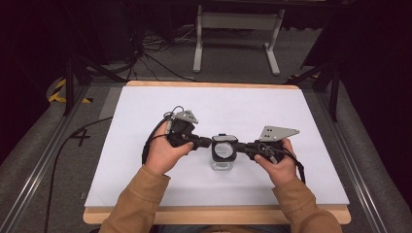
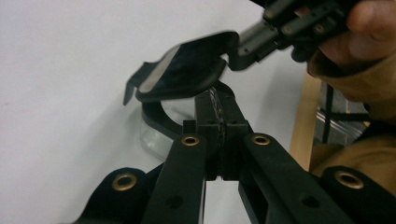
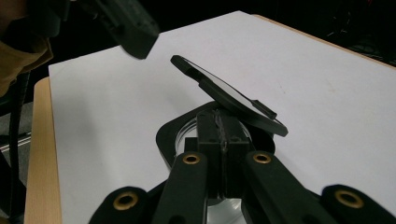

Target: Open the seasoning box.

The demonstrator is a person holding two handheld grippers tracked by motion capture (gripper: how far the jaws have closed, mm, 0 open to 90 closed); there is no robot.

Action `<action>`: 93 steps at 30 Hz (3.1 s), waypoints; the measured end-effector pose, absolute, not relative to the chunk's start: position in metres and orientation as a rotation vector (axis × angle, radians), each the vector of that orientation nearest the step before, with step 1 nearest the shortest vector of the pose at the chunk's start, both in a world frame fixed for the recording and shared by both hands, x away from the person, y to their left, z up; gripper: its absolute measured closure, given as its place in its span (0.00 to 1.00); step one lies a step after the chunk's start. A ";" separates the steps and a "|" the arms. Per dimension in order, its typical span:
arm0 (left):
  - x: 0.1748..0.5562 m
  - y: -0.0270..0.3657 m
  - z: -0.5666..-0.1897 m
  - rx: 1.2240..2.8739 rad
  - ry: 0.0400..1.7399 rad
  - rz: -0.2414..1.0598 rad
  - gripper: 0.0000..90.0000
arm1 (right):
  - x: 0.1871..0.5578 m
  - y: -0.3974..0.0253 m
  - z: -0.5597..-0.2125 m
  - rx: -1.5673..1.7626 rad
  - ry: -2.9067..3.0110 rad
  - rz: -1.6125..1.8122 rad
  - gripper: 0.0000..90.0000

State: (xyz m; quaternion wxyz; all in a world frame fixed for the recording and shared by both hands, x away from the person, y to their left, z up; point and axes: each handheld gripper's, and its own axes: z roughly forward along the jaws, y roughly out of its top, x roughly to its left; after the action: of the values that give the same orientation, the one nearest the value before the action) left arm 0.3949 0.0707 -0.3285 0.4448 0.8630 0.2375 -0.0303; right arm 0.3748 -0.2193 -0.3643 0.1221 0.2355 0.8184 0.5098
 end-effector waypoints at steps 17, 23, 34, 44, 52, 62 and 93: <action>0.389 0.044 -0.359 2.170 0.528 -0.117 1.00 | 0.389 -0.213 -0.359 0.680 2.379 1.535 1.00; 0.392 0.040 -0.369 2.133 0.596 -0.069 1.00 | 0.395 -0.211 -0.356 0.690 2.359 1.548 1.00; 0.396 0.039 -0.380 2.106 0.645 -0.057 1.00 | 0.414 -0.207 -0.351 0.720 2.341 1.546 1.00; 0.394 0.038 -0.378 2.131 0.644 -0.041 1.00 | 0.429 -0.203 -0.350 0.735 2.324 1.479 1.00; 0.393 0.037 -0.377 2.127 0.665 -0.040 1.00 | 0.436 -0.201 -0.352 0.753 2.317 1.439 1.00; 0.393 0.038 -0.376 2.140 0.660 -0.026 1.00 | 0.437 -0.200 -0.352 0.776 2.319 1.433 1.00; 0.369 0.109 -0.341 2.119 0.798 0.140 0.68 | 0.414 -0.241 -0.329 0.849 2.282 1.399 0.71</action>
State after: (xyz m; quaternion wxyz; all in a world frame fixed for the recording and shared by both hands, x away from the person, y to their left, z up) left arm 0.3694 0.1085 -0.3410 0.4227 0.8465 0.3188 0.0558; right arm 0.4135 -0.2409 -0.3285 0.1658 0.2981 0.8014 0.4913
